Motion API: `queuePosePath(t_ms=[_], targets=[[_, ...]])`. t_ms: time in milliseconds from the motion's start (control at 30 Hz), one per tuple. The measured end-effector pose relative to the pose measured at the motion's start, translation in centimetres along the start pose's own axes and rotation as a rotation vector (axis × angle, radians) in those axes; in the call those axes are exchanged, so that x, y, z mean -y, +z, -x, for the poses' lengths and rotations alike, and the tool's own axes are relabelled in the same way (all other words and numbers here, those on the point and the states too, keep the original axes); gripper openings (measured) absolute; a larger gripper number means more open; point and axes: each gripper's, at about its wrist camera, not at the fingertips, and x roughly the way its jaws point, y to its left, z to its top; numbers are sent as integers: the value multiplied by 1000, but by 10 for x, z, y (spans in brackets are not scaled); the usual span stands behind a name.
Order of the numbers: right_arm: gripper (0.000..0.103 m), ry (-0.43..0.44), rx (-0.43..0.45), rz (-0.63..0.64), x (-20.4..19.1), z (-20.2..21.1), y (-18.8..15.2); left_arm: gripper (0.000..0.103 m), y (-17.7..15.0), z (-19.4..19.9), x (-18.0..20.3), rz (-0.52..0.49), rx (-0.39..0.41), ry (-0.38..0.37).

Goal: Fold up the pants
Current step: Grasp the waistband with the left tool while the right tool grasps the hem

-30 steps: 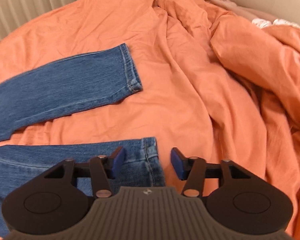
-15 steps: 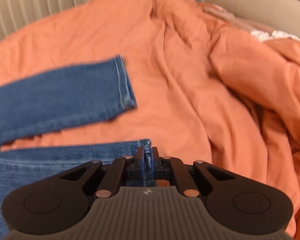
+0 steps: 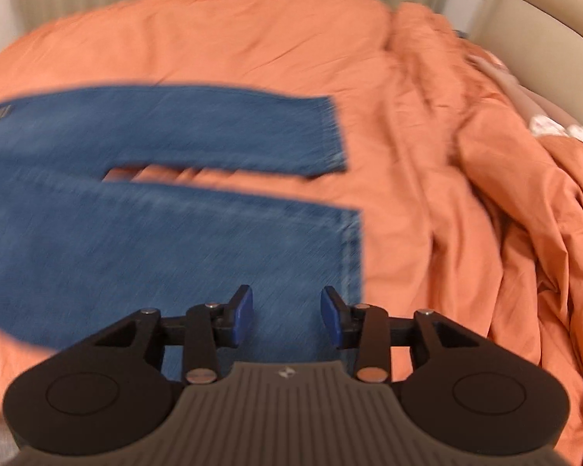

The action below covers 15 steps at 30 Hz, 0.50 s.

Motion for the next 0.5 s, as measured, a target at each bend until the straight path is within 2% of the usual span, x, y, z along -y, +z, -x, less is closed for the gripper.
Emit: queuePosePath(t_ms=[167,267,367,500], targets=[[38,-24,-85,152,-19,12,-9,77,-9,-14,28,-227,-21,15],[37,-48,-163,241,-21,21,-2,77,-12,-27,49,-367,-30,14],[38,-57,-206,308,-21,46,11,77,-15,-41,65,-456,-29,19],[56,-70,-236,386,-22,79,30,79,-16,-55,71,-467,-8,51]])
